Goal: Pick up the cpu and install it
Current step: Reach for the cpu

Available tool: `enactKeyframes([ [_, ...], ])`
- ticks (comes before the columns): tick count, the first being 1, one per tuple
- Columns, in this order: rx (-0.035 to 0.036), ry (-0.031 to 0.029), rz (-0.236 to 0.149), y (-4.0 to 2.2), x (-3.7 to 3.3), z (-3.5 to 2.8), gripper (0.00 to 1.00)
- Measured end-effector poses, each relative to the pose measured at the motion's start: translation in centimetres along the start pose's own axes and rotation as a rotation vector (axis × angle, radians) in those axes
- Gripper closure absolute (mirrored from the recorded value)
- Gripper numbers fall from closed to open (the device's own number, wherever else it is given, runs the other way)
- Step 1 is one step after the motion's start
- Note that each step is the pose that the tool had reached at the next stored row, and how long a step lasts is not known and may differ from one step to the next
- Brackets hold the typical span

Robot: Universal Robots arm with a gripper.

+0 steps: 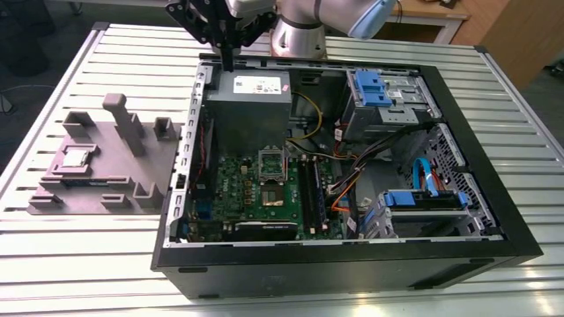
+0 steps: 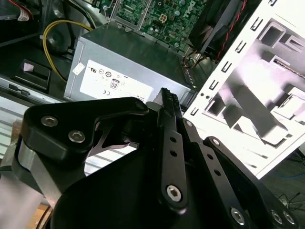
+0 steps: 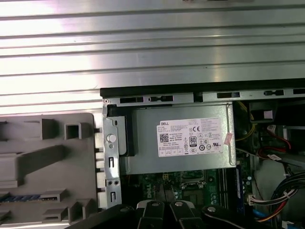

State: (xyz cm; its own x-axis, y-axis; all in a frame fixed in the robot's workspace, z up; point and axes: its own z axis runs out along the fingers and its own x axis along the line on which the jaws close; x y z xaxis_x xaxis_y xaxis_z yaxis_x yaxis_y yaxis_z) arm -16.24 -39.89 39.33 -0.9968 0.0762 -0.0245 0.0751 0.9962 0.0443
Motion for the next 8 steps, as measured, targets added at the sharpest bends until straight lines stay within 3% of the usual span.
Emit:
enactKeyframes([
  [8,0.0,0.0,0.0,-0.03,0.46,-0.01,0.9],
])
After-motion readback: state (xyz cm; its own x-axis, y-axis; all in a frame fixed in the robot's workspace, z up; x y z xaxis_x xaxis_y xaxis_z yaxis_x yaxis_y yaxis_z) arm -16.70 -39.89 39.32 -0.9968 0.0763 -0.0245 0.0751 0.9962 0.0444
